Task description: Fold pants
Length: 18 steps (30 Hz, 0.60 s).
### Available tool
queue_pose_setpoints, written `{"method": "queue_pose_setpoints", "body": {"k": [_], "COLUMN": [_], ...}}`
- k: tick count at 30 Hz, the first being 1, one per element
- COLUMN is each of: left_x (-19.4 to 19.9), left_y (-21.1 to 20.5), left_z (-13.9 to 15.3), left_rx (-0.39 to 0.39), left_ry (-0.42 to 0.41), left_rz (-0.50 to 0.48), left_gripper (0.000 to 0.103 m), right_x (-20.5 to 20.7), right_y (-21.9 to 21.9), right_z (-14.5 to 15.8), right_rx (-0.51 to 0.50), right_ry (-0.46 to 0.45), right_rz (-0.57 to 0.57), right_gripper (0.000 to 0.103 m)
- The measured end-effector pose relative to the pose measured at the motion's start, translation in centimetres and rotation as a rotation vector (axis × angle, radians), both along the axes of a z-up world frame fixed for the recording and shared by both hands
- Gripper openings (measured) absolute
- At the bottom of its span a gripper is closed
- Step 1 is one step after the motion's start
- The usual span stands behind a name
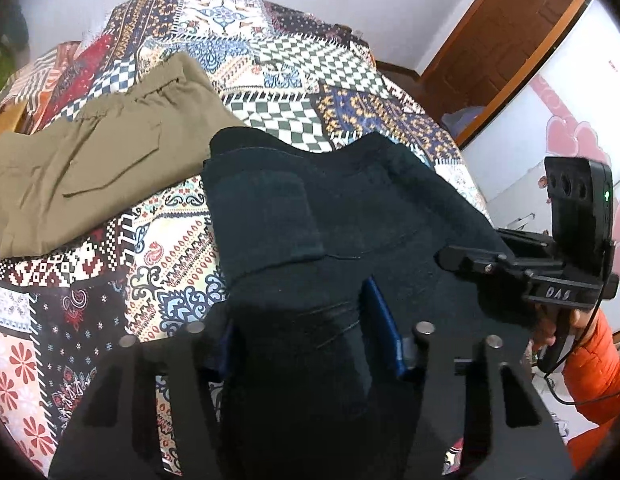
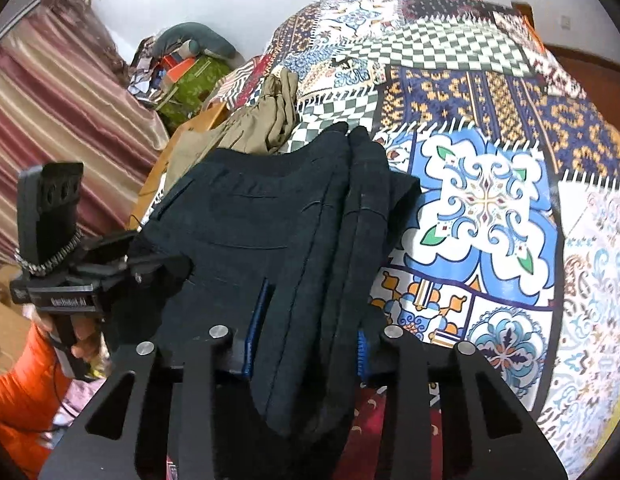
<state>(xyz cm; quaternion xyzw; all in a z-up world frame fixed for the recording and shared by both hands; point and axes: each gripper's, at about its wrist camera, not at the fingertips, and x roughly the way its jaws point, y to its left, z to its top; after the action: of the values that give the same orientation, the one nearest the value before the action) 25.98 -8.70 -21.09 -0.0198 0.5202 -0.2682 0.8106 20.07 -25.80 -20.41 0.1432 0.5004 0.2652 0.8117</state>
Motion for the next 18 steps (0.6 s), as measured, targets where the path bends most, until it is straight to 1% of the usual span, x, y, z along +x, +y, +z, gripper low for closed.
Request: {"method": "queue_pose_setpoints", "body": {"k": [1,3,5,8,10,14,16,18], "left_x": [0.0,-0.2,-0.4,-0.7,-0.6,0.0,0.0,-0.1], "left_y": [0.0,0.2,0.4,0.7,0.8,2.0,2.3,2.6], "left_z": [0.1,0.4,0.6,0.4,-0.2,-1.7,-1.8,-2.0], "left_rx": [0.001,-0.003,-0.007,-0.006,-0.007,-0.037,-0.036,-0.031], "left_ry": [-0.006,-0.01,-0.01,-0.001,0.017,0.092,0.106,0.118], "left_rz": [0.004,0.007,0.011,0.016,0.016,0.057,0.068,0.068], "left_gripper": [0.049,0.048,0.047,0.047,0.05,0.06,0.069,0.071], "right_x": [-0.2,-0.4,-0.5,-0.4,-0.3,0.2,0.2,-0.1], "right_y": [0.2,0.6,0.7,0.7,0.7,-0.1,-0.6,-0.9], "right_z": [0.3,0.7,1.0,0.8,0.2,-1.4,-1.7,-1.8], "right_rx": [-0.011,-0.03,-0.026,-0.016,-0.016,0.016,0.029,0.028], "right_ry": [-0.016,-0.039,-0.048,-0.041,-0.013,0.072,0.09,0.101], "right_rz": [0.005,0.017,0.021,0.02,0.022,-0.018,-0.022,-0.013], "right_gripper": [0.03,0.028,0.028,0.027,0.028,0.046,0.051,0.055]}}
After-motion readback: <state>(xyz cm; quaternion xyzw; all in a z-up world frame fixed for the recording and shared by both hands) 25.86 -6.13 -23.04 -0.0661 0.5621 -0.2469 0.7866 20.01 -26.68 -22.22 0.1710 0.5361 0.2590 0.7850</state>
